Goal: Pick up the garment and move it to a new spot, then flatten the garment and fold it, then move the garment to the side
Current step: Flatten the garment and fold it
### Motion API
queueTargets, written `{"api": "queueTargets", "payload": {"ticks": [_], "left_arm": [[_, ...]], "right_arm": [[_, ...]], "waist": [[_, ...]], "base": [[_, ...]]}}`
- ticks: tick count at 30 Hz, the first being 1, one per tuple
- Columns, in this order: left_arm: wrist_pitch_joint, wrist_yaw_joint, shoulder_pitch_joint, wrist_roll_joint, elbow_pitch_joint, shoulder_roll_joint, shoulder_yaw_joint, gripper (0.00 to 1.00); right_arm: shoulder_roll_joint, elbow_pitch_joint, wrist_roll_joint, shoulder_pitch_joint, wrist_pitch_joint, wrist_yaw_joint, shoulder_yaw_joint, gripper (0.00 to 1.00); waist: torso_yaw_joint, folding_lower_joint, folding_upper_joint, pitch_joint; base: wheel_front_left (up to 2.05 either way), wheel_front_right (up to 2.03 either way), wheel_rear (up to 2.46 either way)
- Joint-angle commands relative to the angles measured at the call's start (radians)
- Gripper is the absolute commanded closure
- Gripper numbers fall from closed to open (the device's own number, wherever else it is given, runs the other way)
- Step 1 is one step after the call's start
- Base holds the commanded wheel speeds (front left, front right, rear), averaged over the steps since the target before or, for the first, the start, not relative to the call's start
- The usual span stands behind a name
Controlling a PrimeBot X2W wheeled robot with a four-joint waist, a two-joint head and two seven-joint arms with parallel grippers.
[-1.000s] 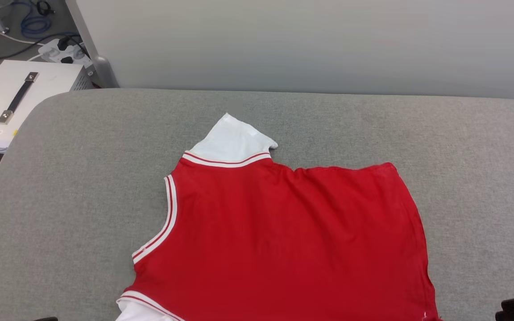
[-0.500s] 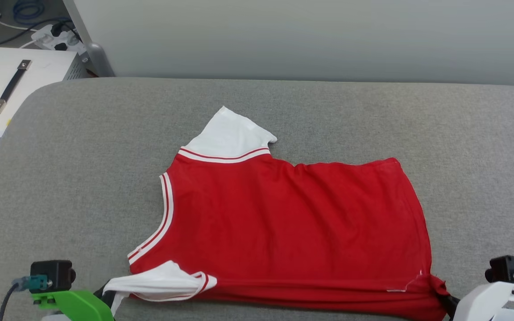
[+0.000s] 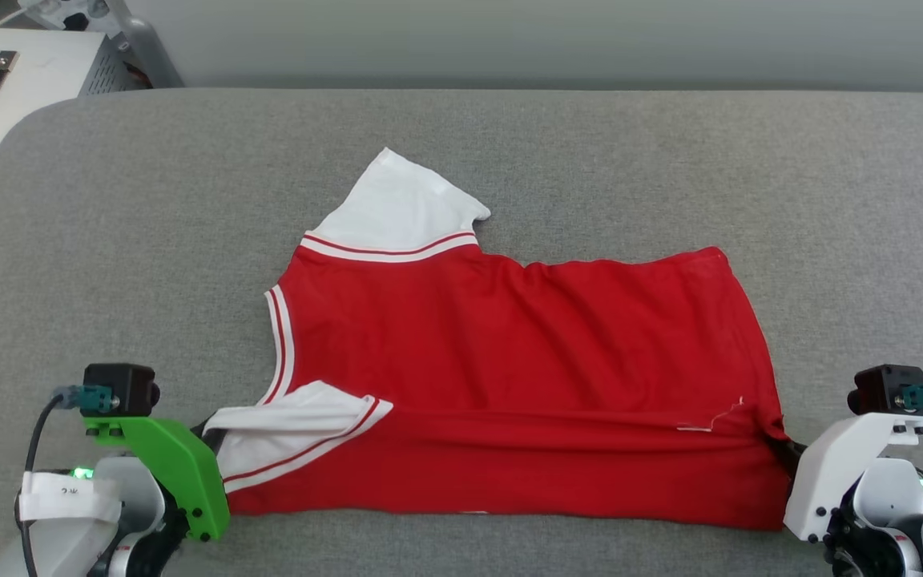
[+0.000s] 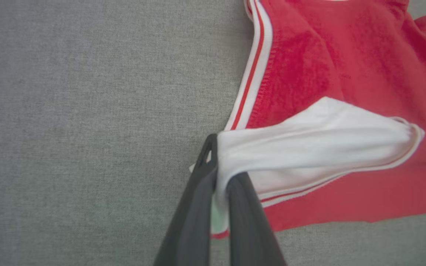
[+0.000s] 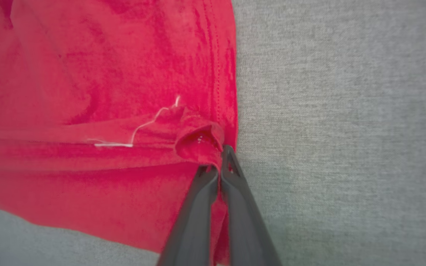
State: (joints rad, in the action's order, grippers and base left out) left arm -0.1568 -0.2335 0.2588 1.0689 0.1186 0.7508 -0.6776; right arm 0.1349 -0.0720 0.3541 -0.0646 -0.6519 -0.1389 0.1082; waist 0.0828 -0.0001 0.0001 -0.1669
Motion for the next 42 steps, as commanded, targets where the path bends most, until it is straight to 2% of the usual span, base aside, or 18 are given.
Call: {"api": "queueTargets", "payload": {"ticks": [1,10,11,12,13,14,22,29,33,38,42], "left_arm": [[-0.003,0.011,0.034,-0.016,0.023,-0.007,-0.001,1.0],[-0.045,0.103,0.107,-0.013,0.177,-0.083,-0.052,1.0],[-0.046,0.112,0.111,-0.013,0.19,-0.089,-0.055,1.0],[-0.045,0.117,0.114,-0.013,0.2,-0.094,-0.057,0.84],[-0.041,0.122,0.116,-0.014,0.211,-0.098,-0.059,0.52],[-0.032,0.122,0.117,-0.018,0.218,-0.1,-0.058,0.0],[0.088,0.101,0.105,-0.022,0.259,-0.121,-0.014,0.0],[0.215,0.064,0.079,-0.033,0.223,-0.105,0.044,0.0],[0.264,0.036,0.047,-0.024,0.185,-0.091,0.078,0.0],[0.218,0.005,-0.014,0.019,0.087,-0.048,0.095,0.0],[0.096,-0.005,-0.071,0.088,-0.027,0.017,0.091,0.0]], "right_arm": [[0.007,-0.013,-0.009,-0.022,0.01,0.008,-0.004,1.0],[0.003,-0.107,-0.007,-0.043,0.054,0.008,-0.039,1.0],[0.003,-0.116,-0.006,-0.043,0.063,0.008,-0.044,0.95],[0.004,-0.123,-0.006,-0.042,0.071,0.008,-0.048,0.76],[0.005,-0.129,-0.004,-0.04,0.081,0.008,-0.056,0.51],[0.008,-0.131,-0.001,-0.039,0.096,0.008,-0.064,0.0],[-0.01,-0.109,0.003,-0.001,0.326,0.008,-0.053,0.0],[-0.043,-0.043,-0.068,0.047,0.521,0.008,-0.012,0.0],[-0.064,0.014,-0.131,0.071,0.592,0.008,0.018,0.0],[-0.081,0.101,-0.186,0.116,0.615,0.008,0.038,0.0],[-0.084,0.162,-0.163,0.162,0.605,0.008,0.034,0.0]], "waist": [[-0.001,0.0001,-0.0001,-0.029],[-0.003,0.0001,-0.0001,-0.063],[-0.002,0.0001,-0.0001,-0.063],[-0.002,0.0001,-0.0001,-0.06],[-0.003,0.0001,-0.0001,-0.057],[-0.003,0.0001,-0.0001,-0.053],[0.009,0.0001,-0.0001,0.011],[0.01,0.0001,-0.0001,0.068],[0.005,0.0001,-0.0001,0.09],[-0.001,0.0001,-0.0001,0.105],[-0.004,0.0001,-0.0001,0.103]], "base": [[0.0,0.0,0.0],[0.0,0.0,0.0],[0.0,0.0,0.0],[0.0,0.0,0.0],[0.0,0.0,0.0],[0.0,0.0,0.0],[0.0,0.0,0.0],[0.0,0.0,0.0],[0.0,0.0,0.0],[0.0,0.0,0.0],[0.0,0.0,0.0]]}}
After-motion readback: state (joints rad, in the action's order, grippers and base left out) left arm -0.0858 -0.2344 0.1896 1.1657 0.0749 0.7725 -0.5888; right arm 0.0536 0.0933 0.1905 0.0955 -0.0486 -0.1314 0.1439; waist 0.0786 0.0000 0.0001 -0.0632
